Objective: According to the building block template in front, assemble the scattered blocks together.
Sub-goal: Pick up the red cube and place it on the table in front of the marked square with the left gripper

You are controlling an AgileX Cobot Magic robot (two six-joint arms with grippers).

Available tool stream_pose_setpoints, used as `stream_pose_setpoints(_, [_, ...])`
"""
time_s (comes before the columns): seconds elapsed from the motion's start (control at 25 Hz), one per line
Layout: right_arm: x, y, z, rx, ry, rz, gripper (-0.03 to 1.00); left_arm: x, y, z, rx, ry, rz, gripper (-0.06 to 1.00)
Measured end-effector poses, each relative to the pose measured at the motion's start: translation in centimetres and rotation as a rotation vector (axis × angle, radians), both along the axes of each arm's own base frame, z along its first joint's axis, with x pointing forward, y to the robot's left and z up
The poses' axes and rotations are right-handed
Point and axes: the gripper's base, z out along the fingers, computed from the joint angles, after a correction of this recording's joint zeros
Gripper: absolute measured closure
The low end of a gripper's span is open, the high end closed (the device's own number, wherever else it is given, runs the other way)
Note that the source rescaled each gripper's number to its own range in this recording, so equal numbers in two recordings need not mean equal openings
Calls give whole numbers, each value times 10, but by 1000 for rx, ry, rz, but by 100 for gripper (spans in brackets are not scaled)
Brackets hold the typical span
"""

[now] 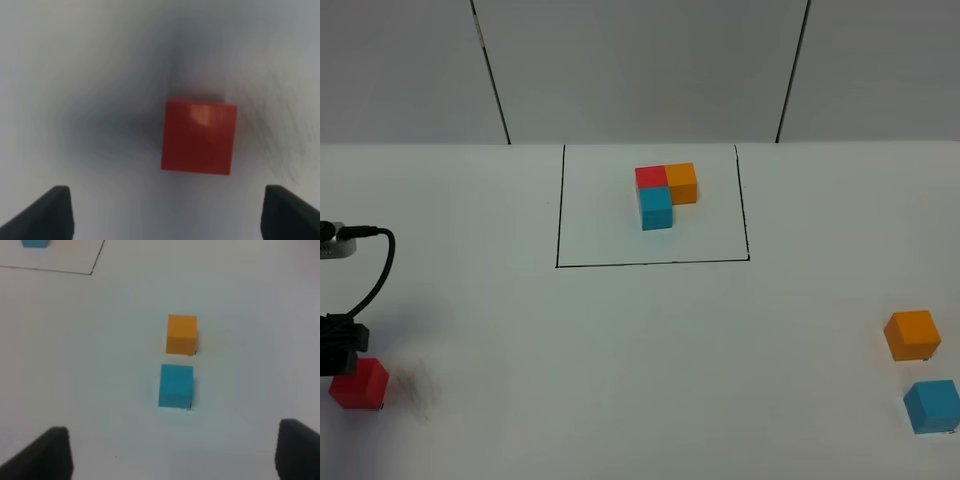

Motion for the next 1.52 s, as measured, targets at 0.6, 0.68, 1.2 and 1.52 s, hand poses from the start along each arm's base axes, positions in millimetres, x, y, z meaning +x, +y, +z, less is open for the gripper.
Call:
stream_pose_setpoints(0.6, [0,0,0,0,0,0,23,18,0,-50,-13,116,-4,8])
stream_pose_setpoints(0.68, [0,0,0,0,0,0,23,20,0,-56,-17,117,-3,8])
stream_pose_setpoints(1.2, [0,0,0,1,0,0,23,30,0,-68,-21,68,-6,8])
stream_pose_setpoints(1.52, [0,0,0,0,0,0,23,31,0,-69,-21,59,-7,8])
